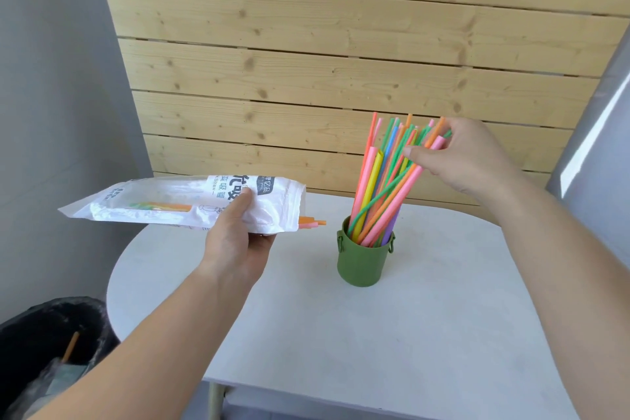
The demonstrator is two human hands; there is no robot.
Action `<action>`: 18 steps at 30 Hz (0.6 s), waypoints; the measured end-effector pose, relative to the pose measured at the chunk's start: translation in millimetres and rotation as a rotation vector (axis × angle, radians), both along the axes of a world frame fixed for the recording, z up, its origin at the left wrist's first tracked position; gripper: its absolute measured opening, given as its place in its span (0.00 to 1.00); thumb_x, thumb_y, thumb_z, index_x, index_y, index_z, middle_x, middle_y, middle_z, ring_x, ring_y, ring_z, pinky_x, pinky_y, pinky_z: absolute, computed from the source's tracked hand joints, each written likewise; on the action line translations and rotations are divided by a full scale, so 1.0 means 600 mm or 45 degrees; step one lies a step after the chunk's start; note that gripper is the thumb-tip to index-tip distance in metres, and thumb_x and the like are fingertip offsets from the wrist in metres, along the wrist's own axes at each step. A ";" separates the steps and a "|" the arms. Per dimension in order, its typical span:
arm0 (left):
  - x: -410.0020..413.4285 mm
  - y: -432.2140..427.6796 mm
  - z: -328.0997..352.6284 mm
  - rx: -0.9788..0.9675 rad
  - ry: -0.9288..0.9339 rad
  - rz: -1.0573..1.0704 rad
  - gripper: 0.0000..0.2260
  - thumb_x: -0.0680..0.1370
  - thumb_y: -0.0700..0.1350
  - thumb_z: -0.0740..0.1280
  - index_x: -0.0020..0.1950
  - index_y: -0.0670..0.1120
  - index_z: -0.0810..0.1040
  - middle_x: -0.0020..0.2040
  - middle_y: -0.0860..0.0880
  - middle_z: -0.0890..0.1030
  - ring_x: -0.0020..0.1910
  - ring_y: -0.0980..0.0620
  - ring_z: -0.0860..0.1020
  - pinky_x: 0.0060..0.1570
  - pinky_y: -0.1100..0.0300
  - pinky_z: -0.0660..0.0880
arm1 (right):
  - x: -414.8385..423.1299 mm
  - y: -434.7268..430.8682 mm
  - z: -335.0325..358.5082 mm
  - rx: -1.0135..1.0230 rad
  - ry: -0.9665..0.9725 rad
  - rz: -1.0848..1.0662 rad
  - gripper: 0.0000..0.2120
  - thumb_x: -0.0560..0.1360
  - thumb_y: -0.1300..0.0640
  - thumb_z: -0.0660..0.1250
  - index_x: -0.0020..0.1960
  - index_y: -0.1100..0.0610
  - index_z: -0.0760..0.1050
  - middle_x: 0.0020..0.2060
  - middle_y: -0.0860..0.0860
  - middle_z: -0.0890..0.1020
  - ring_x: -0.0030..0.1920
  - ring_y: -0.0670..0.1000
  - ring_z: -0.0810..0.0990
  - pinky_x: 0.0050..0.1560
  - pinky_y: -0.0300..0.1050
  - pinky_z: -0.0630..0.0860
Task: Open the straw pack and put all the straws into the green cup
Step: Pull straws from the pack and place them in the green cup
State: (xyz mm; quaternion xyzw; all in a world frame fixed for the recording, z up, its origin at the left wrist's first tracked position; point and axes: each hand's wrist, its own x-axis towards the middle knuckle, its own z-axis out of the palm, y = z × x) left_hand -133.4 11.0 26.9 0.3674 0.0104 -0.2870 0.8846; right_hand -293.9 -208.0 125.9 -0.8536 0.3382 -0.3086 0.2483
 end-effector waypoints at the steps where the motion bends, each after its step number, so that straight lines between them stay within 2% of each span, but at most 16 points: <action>1: 0.001 0.001 0.000 -0.002 -0.006 0.001 0.06 0.82 0.41 0.68 0.59 0.42 0.80 0.58 0.46 0.86 0.60 0.46 0.85 0.63 0.44 0.80 | 0.008 0.001 -0.003 -0.011 -0.014 -0.022 0.17 0.71 0.46 0.75 0.48 0.57 0.75 0.38 0.51 0.82 0.35 0.52 0.78 0.33 0.44 0.70; 3: 0.000 0.003 0.003 -0.008 -0.016 0.002 0.05 0.83 0.40 0.68 0.57 0.43 0.80 0.56 0.47 0.86 0.56 0.48 0.86 0.60 0.47 0.81 | 0.020 0.003 -0.009 -0.050 -0.035 -0.065 0.19 0.71 0.44 0.75 0.51 0.54 0.71 0.37 0.48 0.79 0.34 0.49 0.77 0.32 0.44 0.67; 5: 0.001 0.004 0.003 -0.004 -0.011 0.012 0.09 0.82 0.40 0.68 0.62 0.42 0.80 0.58 0.47 0.86 0.56 0.48 0.86 0.59 0.47 0.82 | 0.028 0.007 -0.015 -0.072 -0.065 -0.084 0.21 0.71 0.44 0.75 0.53 0.52 0.69 0.36 0.46 0.77 0.35 0.47 0.77 0.33 0.44 0.68; 7: 0.004 0.004 0.001 -0.005 -0.013 0.001 0.13 0.82 0.41 0.69 0.66 0.41 0.78 0.62 0.46 0.85 0.59 0.46 0.85 0.61 0.44 0.81 | 0.033 0.006 -0.023 -0.078 -0.118 -0.080 0.23 0.70 0.43 0.75 0.55 0.50 0.67 0.38 0.47 0.80 0.40 0.50 0.80 0.39 0.46 0.73; 9: 0.005 0.005 0.001 -0.004 -0.017 -0.013 0.11 0.82 0.41 0.68 0.65 0.41 0.78 0.62 0.45 0.85 0.59 0.45 0.85 0.59 0.45 0.82 | 0.035 0.005 -0.030 -0.094 -0.161 -0.063 0.25 0.69 0.43 0.75 0.59 0.50 0.67 0.38 0.49 0.82 0.42 0.53 0.81 0.43 0.49 0.75; 12: 0.002 0.004 0.003 -0.007 0.004 -0.002 0.12 0.82 0.41 0.68 0.65 0.41 0.78 0.63 0.45 0.85 0.59 0.46 0.85 0.58 0.47 0.83 | 0.037 0.010 -0.039 -0.134 -0.153 0.022 0.22 0.72 0.48 0.74 0.61 0.50 0.69 0.28 0.45 0.76 0.32 0.45 0.77 0.33 0.42 0.68; 14: 0.001 0.003 0.003 -0.006 0.014 0.003 0.12 0.82 0.40 0.69 0.65 0.41 0.78 0.64 0.45 0.84 0.59 0.47 0.85 0.58 0.47 0.82 | 0.038 0.014 -0.046 -0.188 -0.122 0.066 0.21 0.74 0.49 0.73 0.63 0.50 0.71 0.25 0.44 0.74 0.29 0.42 0.75 0.32 0.41 0.67; 18: -0.002 0.003 0.006 -0.010 0.029 -0.012 0.09 0.82 0.40 0.68 0.62 0.41 0.79 0.59 0.46 0.86 0.47 0.50 0.88 0.38 0.54 0.85 | 0.039 0.020 -0.055 -0.283 -0.050 0.122 0.27 0.75 0.50 0.71 0.72 0.51 0.68 0.27 0.45 0.75 0.34 0.49 0.77 0.40 0.45 0.73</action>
